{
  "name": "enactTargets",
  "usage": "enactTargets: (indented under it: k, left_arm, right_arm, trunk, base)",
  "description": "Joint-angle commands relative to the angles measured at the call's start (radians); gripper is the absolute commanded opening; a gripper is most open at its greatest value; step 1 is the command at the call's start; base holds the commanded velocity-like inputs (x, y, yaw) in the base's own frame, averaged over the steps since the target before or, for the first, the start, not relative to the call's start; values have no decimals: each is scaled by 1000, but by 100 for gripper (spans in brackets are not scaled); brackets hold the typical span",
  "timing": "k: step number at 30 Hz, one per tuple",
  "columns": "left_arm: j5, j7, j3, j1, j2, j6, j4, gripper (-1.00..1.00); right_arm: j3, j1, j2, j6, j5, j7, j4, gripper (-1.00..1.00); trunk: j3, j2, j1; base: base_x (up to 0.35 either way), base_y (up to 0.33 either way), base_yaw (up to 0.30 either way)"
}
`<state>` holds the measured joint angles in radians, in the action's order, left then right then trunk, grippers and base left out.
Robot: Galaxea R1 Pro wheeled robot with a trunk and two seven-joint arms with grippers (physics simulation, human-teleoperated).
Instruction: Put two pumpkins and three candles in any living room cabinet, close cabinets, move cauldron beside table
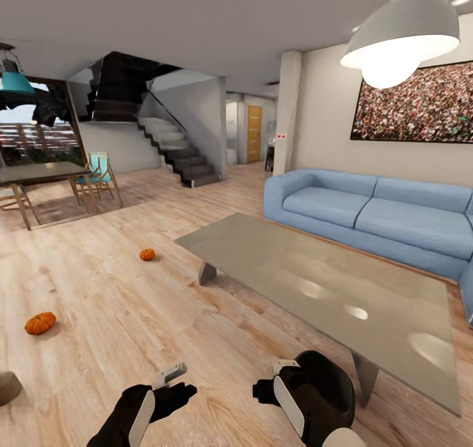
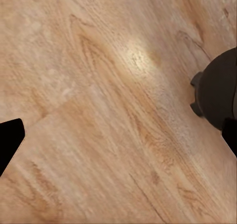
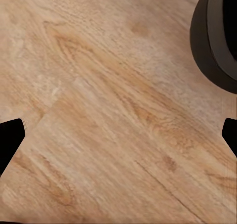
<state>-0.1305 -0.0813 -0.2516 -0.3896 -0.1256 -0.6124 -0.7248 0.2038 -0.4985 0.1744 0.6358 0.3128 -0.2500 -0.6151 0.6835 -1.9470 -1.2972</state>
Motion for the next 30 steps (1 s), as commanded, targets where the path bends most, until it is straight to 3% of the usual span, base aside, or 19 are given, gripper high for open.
enactTargets:
  k: [1, 15, 22, 30]
  left_arm:
    - [0, 0, 0, 0, 0, 0, 0, 100]
    - [0, -2, 0, 0, 1, 0, 0, 100]
    - [0, -3, 0, 0, 1, -1, 0, 100]
    - [0, -3, 0, 0, 3, 0, 0, 100]
  right_arm:
    - [0, 0, 0, 0, -1, 0, 0, 100]
    - [2, 0, 0, -1, -6, 0, -1, 100]
    - [77, 0, 0, -11, -6, 0, -5, 100]
    - [91, 0, 0, -12, -7, 0, -8, 100]
  trunk:
    - [1, 0, 0]
    - [16, 0, 0]
    - [25, 0, 0]
    - [34, 0, 0]
  base:
    - [0, 0, 236]
    - [0, 0, 234]
    - [82, 82, 217]
    - [82, 65, 215]
